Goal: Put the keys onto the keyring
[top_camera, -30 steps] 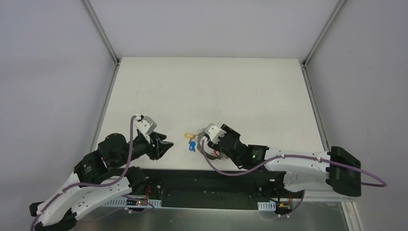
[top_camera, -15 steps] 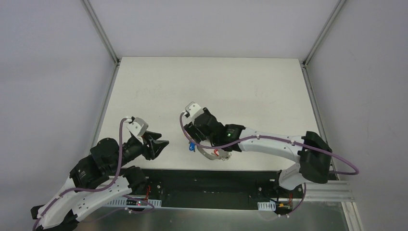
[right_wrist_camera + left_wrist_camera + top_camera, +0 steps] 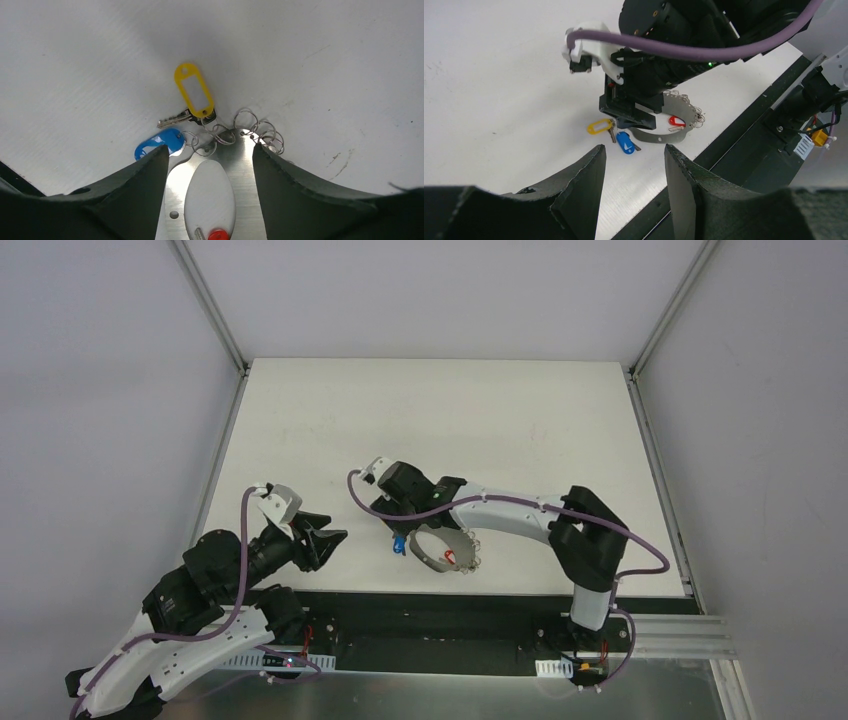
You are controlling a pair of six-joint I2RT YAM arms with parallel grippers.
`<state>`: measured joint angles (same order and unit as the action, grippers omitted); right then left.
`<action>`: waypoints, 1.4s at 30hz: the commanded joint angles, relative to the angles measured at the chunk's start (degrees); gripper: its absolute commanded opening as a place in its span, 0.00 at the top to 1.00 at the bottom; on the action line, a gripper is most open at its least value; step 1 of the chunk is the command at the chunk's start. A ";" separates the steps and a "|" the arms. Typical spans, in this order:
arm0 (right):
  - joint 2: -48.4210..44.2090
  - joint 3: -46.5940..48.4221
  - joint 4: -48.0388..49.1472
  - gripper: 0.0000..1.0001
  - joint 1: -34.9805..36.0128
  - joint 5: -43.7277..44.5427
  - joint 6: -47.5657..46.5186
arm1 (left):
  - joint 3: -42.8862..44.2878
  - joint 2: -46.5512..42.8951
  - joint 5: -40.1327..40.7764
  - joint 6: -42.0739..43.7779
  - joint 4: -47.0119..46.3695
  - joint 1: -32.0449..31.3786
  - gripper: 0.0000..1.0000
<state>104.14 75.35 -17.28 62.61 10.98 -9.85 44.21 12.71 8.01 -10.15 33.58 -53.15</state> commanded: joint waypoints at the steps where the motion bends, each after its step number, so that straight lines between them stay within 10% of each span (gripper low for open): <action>1: 2.64 2.95 -4.20 0.37 0.27 -0.67 -3.60 | -0.09 0.23 0.81 -0.75 -0.18 0.57 0.54; 22: -5.71 -13.07 5.31 0.47 -3.72 -6.91 -41.05 | -0.24 -0.76 -0.60 -1.02 -0.21 1.26 0.53; 42: -4.72 -10.57 8.49 0.53 -3.75 -17.42 -52.47 | -0.43 -1.33 -4.60 -1.32 -0.79 3.65 0.54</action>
<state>100.64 62.46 -10.63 58.63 -3.27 -59.27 44.10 11.92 4.80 -10.96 33.58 -50.50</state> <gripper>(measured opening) 0.477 0.465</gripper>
